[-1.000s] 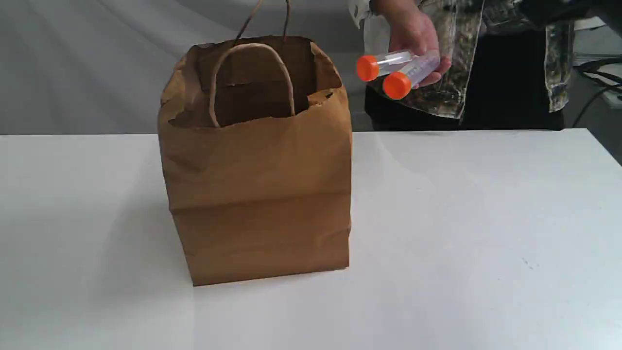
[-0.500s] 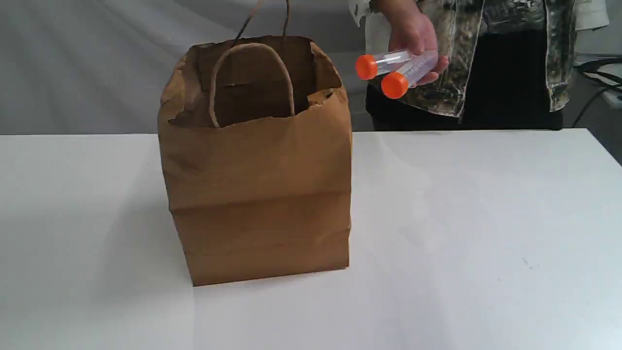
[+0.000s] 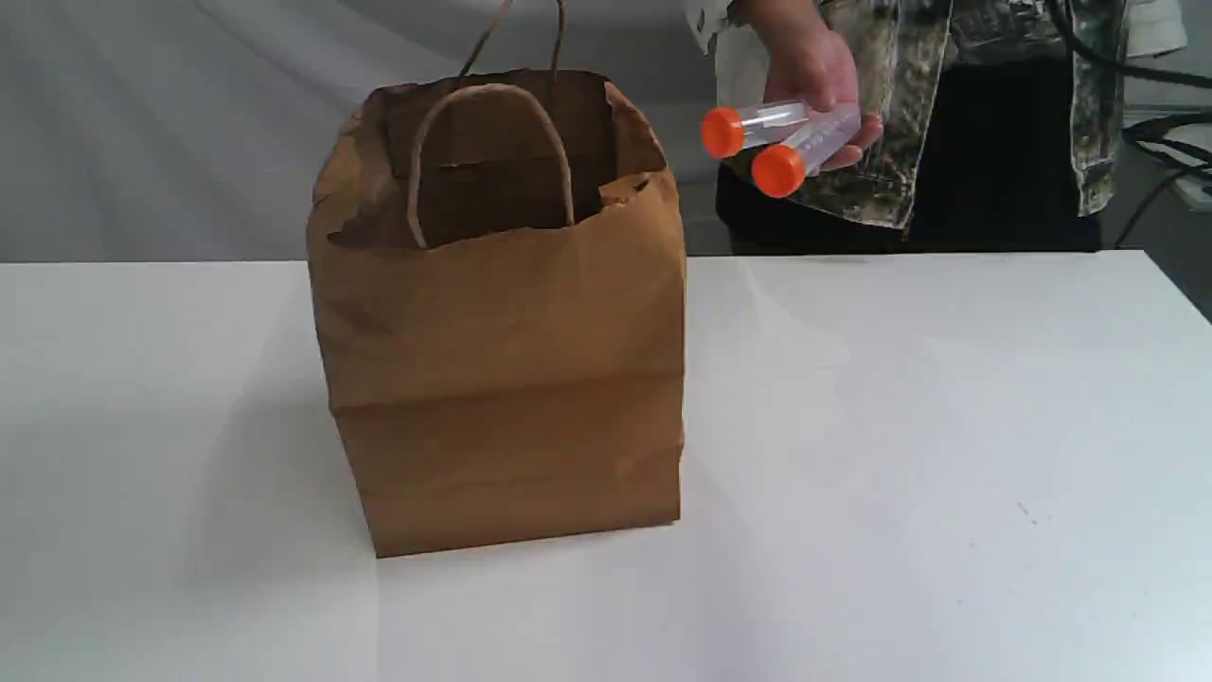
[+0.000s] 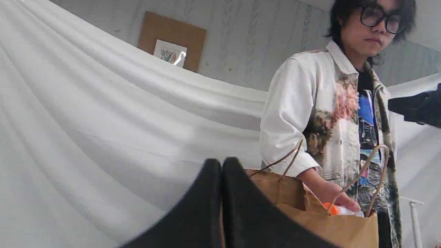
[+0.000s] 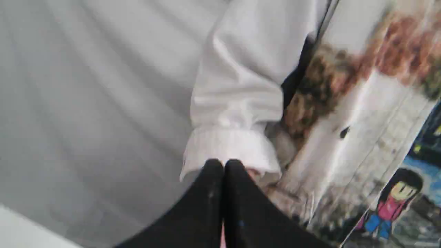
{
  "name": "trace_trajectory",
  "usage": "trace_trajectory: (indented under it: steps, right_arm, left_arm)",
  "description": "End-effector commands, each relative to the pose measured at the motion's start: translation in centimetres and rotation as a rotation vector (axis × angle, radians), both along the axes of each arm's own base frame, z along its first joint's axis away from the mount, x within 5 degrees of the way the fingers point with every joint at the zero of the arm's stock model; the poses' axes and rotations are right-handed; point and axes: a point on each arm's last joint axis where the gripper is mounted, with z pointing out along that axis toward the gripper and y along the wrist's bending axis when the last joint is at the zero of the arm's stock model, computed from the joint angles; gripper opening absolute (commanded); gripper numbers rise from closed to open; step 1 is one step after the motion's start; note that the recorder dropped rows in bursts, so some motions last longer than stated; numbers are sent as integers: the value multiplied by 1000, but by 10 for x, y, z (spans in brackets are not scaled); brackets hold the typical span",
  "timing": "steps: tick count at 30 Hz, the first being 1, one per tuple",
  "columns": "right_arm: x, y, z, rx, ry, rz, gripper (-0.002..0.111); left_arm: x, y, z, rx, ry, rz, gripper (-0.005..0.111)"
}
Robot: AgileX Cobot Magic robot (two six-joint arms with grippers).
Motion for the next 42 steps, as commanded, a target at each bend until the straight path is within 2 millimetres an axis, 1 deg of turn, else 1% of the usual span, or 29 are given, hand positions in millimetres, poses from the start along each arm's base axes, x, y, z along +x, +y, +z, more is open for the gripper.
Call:
trace_trajectory:
  steps: [1, 3, 6, 10, 13, 15, 20, 22, 24, 26, 31, 37, 39, 42]
  right_arm:
    - [5, 6, -3, -67, 173, 58, 0]
    - [6, 13, -9, -123, 247, 144, 0]
    - [4, 27, -16, -222, 332, 360, 0]
    - [-2, 39, -22, -289, 378, 568, 0]
    - [0, 42, -35, -383, 397, 655, 0]
    - [4, 43, -46, -423, 411, 684, 0]
    - [24, 42, -72, -458, 416, 631, 0]
    - [35, 43, -78, -409, 390, 568, 0]
    - [45, 43, -80, -329, 348, 488, 0]
    - [52, 45, -79, -232, 310, 445, 0]
    - [52, 56, -76, -29, 289, 498, 0]
    - [51, 61, -71, 83, 287, 522, 1]
    - [51, 61, -71, 81, 288, 524, 5]
    - [49, 64, -72, 82, 302, 544, 22]
  left_arm:
    - [0, 0, -1, -26, -1, -14, 0]
    - [0, 0, -1, -26, -1, -14, 0]
    - [0, 0, -1, -28, 0, -14, 0]
    - [0, 0, -1, -33, 0, -16, 0]
    - [0, 0, -1, -32, 2, -15, 0]
    - [0, 0, -1, -34, 2, -16, 0]
    - [0, 0, -1, -46, 7, -24, 0]
    - [0, -1, -1, -41, 7, -23, 0]
    - [0, -1, -1, -41, 7, -23, 0]
    - [0, -1, -1, -41, 7, -23, 0]
    - [0, -1, -1, -41, 7, -23, 0]
    - [0, -1, -1, -41, 7, -23, 0]
    - [0, -1, -1, -49, 9, -26, 0]
    - [0, -1, -1, -56, 10, -29, 0]
